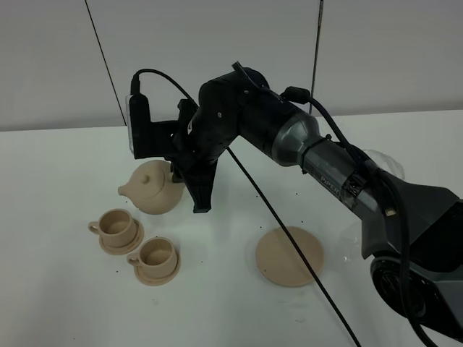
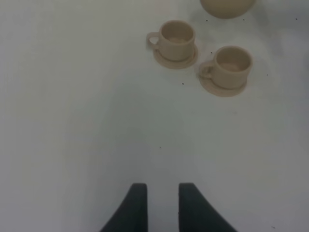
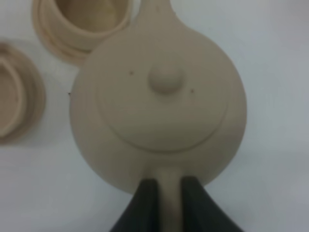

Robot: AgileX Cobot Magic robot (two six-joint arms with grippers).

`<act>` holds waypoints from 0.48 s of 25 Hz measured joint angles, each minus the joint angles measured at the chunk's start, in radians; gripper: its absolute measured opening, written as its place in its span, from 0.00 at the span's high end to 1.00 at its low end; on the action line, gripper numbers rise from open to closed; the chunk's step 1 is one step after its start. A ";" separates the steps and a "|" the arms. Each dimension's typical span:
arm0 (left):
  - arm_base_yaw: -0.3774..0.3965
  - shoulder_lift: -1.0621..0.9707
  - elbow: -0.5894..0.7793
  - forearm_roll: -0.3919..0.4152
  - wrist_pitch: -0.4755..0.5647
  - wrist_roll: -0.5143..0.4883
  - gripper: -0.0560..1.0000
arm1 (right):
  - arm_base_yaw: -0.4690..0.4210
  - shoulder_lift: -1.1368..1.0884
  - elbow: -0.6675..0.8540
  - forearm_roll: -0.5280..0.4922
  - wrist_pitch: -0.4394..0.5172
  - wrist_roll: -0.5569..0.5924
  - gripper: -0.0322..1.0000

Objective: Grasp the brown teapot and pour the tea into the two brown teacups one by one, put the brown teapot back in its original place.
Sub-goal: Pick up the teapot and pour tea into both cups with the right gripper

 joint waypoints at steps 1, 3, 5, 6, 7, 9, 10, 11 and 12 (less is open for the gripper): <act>0.000 0.000 0.000 0.000 0.000 0.000 0.73 | 0.003 0.000 0.000 -0.008 0.001 0.000 0.87; 0.000 0.000 0.000 0.000 0.000 0.000 0.73 | 0.009 0.000 0.000 -0.015 0.002 0.000 0.87; 0.000 0.000 0.000 0.000 0.000 0.000 0.73 | 0.014 0.000 0.000 -0.024 0.004 0.000 0.87; 0.000 0.000 0.000 0.000 0.000 0.000 0.73 | 0.018 0.000 0.000 -0.032 0.005 0.000 0.87; 0.000 0.000 0.000 0.000 0.000 0.000 0.73 | 0.021 0.000 0.000 -0.039 0.005 0.000 0.87; 0.000 0.000 0.000 0.000 0.000 0.000 0.73 | 0.024 0.000 0.000 -0.051 0.006 0.000 0.87; 0.000 0.000 0.000 0.000 0.000 0.000 0.73 | 0.026 -0.001 0.000 -0.059 0.006 0.000 0.87; 0.000 0.000 0.000 0.000 0.000 0.000 0.73 | 0.030 -0.001 0.000 -0.069 0.006 0.000 0.87; 0.000 0.000 0.000 0.000 0.000 0.000 0.73 | 0.032 -0.001 0.000 -0.078 0.006 0.000 0.87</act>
